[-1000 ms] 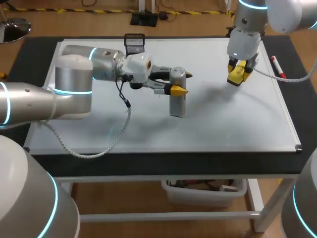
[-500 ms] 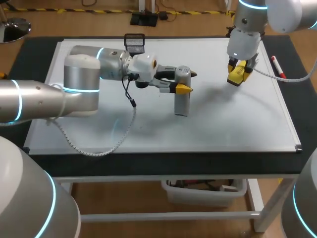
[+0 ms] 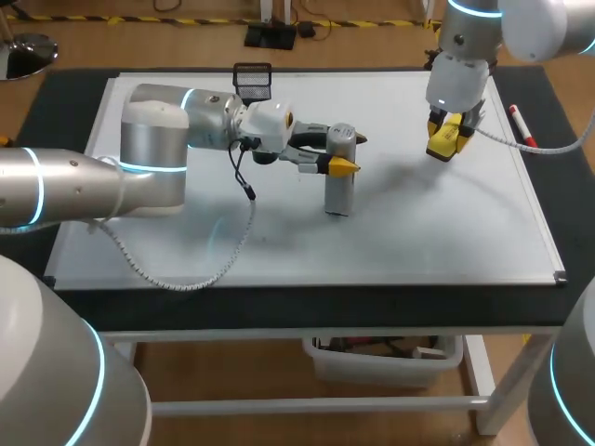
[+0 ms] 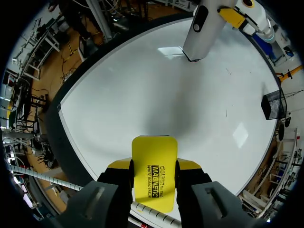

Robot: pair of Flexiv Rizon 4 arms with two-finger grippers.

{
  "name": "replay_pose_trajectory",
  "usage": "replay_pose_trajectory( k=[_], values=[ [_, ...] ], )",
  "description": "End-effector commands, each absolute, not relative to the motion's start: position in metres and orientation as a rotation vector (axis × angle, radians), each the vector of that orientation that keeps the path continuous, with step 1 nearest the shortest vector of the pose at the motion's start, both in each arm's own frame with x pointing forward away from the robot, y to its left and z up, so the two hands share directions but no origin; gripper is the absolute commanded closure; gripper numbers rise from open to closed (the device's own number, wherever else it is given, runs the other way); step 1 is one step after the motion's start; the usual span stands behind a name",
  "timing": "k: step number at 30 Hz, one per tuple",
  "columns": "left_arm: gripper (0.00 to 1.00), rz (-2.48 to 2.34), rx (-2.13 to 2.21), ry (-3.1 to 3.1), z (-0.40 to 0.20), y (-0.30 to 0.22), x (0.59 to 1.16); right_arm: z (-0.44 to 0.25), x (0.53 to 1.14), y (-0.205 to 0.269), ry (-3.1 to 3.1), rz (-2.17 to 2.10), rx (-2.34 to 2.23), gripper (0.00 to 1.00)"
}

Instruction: Pick up the inspection probe, press it on each red-marked spot on the whiteboard one by one, put down the probe, pick up the eraser, and wipe off all the red marks.

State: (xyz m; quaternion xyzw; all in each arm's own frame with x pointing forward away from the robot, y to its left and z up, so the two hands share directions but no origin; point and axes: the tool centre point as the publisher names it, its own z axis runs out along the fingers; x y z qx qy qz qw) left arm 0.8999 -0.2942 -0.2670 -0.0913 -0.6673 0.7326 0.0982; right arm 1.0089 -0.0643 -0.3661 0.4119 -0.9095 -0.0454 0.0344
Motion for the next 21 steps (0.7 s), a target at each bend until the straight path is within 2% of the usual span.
replay_pose_trajectory(
  k=[1,21],
  values=[
    [1.00,2.164,-0.269,-1.973,-0.2694,-0.2947,0.9014,-0.3650,1.0091,-0.0654,-2.794,-0.136,1.269,1.00],
    [1.00,2.153,-0.220,-1.981,-0.2785,-0.2921,0.9043,-0.3650,1.0091,-0.0654,-2.794,-0.136,1.269,1.00]
  ],
)
